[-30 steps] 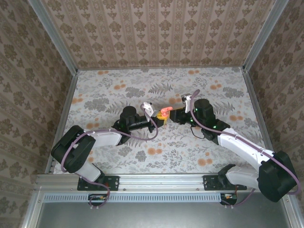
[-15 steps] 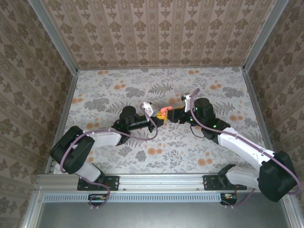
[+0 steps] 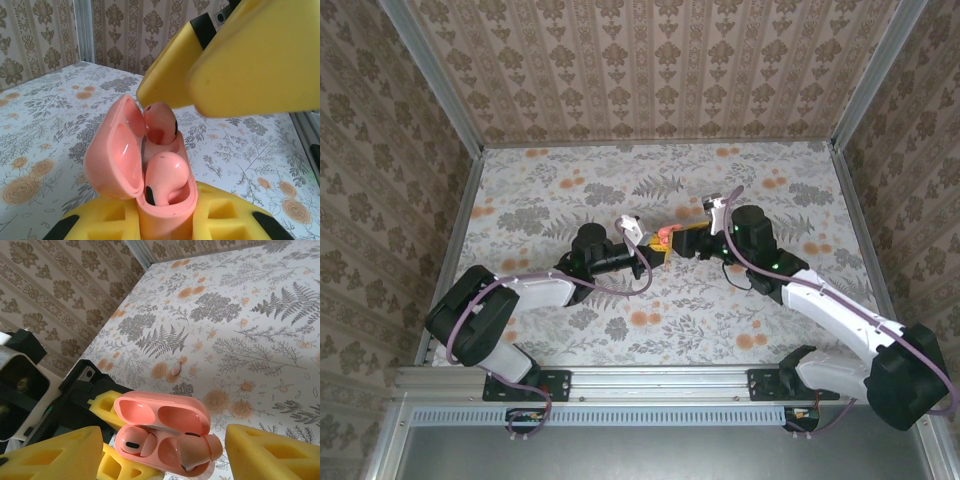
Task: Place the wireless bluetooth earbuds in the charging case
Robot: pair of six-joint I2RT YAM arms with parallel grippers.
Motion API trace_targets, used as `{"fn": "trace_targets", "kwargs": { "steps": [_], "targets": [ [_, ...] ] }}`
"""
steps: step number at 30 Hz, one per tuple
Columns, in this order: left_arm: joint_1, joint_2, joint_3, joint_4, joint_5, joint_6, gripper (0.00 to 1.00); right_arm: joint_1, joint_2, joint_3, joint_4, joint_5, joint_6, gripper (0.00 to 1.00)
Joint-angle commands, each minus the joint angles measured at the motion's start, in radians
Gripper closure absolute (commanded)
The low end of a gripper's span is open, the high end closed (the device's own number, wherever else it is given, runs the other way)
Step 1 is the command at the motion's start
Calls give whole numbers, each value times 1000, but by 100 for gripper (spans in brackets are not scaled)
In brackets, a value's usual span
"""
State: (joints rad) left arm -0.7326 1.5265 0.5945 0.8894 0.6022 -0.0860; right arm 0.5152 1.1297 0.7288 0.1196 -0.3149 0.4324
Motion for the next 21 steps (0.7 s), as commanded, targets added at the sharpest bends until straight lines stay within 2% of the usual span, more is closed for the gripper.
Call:
{"fn": "trace_targets", "kwargs": {
  "steps": [1, 9, 14, 17, 21],
  "targets": [
    [-2, -35, 13, 1, 14, 20, 84, -3, -38, 39, -29, 10, -28, 32],
    [0, -41, 12, 1, 33, 26, 84, -23, -90, 35, -24, 0, -45, 28],
    [9, -47, 12, 0, 94, 22, 84, -60, -160, 0, -19, 6, -105, 12],
    [15, -55, 8, 1, 114, 25, 84, -88, -211, -25, -21, -43, -238, 7],
    [25, -64, 6, -1, 151, 26, 84, -133, -252, -13, -128, -175, -497, 10]
  ]
}}
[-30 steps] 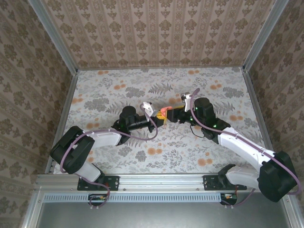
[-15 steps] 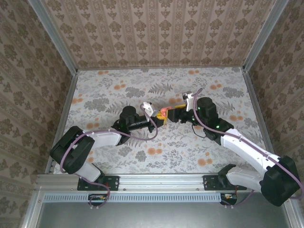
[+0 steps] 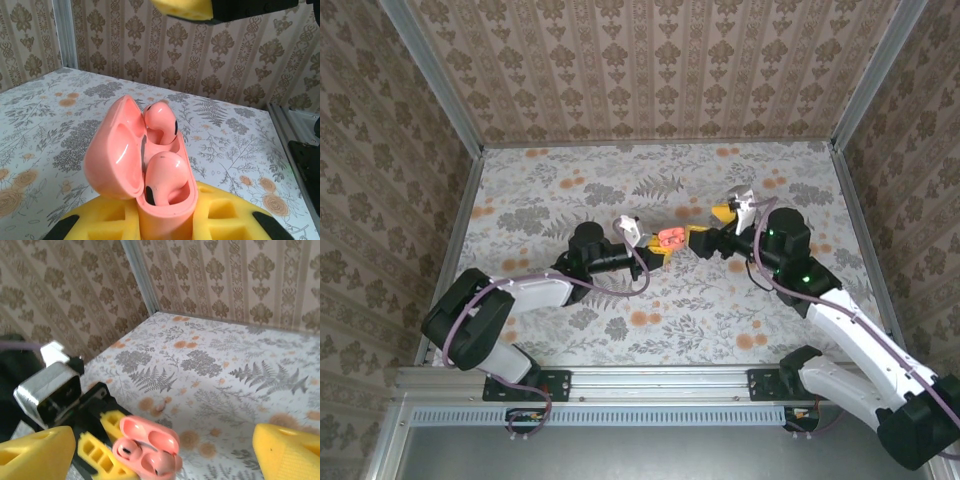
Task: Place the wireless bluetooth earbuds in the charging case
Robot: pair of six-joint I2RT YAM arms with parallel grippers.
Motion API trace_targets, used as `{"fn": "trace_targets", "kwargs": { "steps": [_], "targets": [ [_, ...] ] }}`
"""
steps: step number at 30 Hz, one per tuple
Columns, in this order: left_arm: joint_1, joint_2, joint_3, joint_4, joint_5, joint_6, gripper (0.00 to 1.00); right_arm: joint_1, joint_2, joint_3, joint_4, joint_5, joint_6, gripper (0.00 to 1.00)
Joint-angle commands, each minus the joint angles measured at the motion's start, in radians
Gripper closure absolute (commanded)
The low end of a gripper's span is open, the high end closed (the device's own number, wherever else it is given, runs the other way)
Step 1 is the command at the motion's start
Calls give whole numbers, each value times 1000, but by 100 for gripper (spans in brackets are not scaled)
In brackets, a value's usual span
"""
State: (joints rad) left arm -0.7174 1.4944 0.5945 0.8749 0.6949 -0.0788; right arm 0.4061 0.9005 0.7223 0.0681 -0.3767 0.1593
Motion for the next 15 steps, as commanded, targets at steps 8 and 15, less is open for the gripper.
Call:
{"fn": "trace_targets", "kwargs": {
  "steps": [8, 15],
  "targets": [
    [20, -42, 16, -3, 122, 23, 84, -149, 41, 114, -410, -459, -701, 17],
    [21, -60, 22, -38, 135, 42, 84, -150, 166, 190, -515, -467, -918, 20]
  ]
}}
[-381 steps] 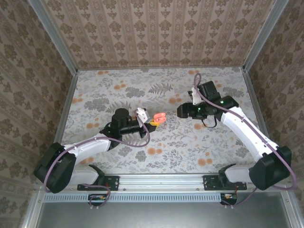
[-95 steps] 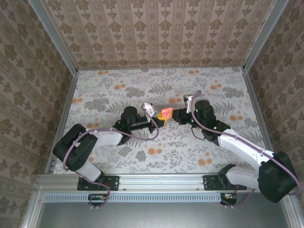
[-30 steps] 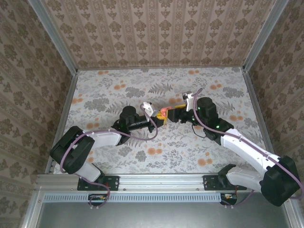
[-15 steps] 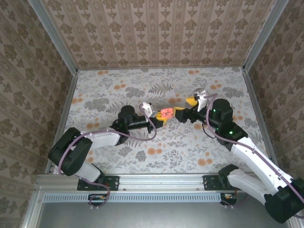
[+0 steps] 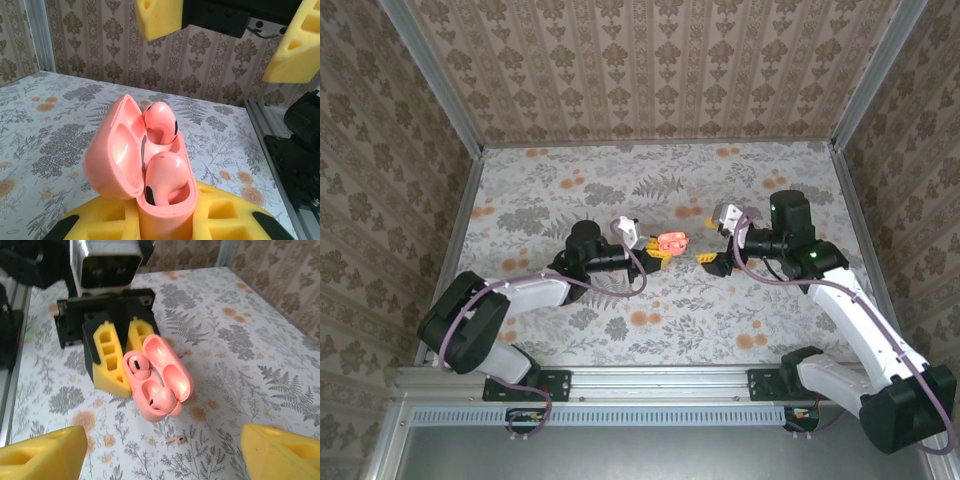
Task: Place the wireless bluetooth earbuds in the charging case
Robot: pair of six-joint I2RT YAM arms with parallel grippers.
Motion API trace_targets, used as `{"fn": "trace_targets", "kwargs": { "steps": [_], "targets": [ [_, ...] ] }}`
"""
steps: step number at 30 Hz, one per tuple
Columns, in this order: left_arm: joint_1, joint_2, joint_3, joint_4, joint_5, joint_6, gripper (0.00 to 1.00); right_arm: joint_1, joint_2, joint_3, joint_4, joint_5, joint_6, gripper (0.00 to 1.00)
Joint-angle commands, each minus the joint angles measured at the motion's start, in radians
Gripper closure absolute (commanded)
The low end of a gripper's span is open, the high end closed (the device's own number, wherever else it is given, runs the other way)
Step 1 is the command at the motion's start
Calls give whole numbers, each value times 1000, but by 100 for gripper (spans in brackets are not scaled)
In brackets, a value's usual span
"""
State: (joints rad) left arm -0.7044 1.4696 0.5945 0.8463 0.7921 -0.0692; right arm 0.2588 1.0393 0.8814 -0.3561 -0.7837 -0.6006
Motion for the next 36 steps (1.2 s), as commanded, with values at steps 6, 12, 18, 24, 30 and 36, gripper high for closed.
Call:
{"fn": "trace_targets", "kwargs": {
  "steps": [6, 12, 18, 24, 30, 36],
  "targets": [
    [9, -38, 31, -26, 44, 40, 84, -4, 93, 44, -56, -80, -197, 27],
    [9, -38, 37, -21, 46, 33, 84, -2, 135, 41, -22, -156, -218, 39],
    [10, -38, 37, -12, 46, 24, 84, 5, 153, 44, -6, -173, -218, 41],
    [8, -38, 36, -9, 45, 23, 84, 13, 166, 42, 0, -186, -214, 44],
    [8, -44, 41, -9, 47, 21, 84, 22, 175, 41, 9, -193, -209, 46],
    [8, -44, 42, -9, 44, 21, 84, 24, 177, 44, 1, -204, -211, 49]
  ]
}}
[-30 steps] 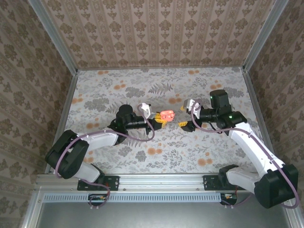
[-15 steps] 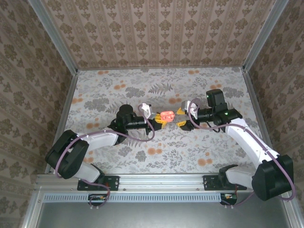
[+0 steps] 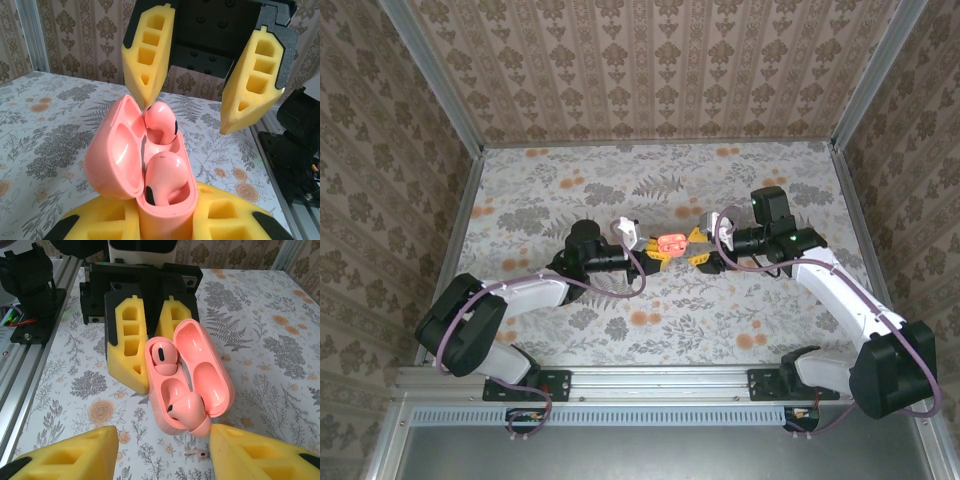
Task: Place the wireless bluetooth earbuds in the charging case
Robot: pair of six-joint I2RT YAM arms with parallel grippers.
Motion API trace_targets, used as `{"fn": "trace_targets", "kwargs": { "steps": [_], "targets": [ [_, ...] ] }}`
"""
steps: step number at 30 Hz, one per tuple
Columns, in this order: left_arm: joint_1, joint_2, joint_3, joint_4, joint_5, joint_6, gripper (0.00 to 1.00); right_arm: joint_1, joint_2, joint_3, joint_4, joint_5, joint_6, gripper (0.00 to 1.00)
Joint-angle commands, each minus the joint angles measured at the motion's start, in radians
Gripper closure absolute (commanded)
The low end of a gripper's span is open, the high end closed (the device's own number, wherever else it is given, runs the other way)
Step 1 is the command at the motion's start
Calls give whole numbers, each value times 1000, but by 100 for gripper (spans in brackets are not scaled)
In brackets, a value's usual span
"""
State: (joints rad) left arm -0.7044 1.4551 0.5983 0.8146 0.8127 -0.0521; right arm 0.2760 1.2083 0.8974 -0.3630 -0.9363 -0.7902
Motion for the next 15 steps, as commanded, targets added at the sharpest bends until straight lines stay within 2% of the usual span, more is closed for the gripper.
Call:
{"fn": "trace_targets", "kwargs": {
  "steps": [1, 15],
  "targets": [
    [8, -30, 38, 22, 24, 4, 84, 7, 7, 28, 6, -52, -24, 50],
    [9, -28, 44, 20, 11, 3, 84, 9, 10, 24, 10, -55, -20, 62]
  ]
}}
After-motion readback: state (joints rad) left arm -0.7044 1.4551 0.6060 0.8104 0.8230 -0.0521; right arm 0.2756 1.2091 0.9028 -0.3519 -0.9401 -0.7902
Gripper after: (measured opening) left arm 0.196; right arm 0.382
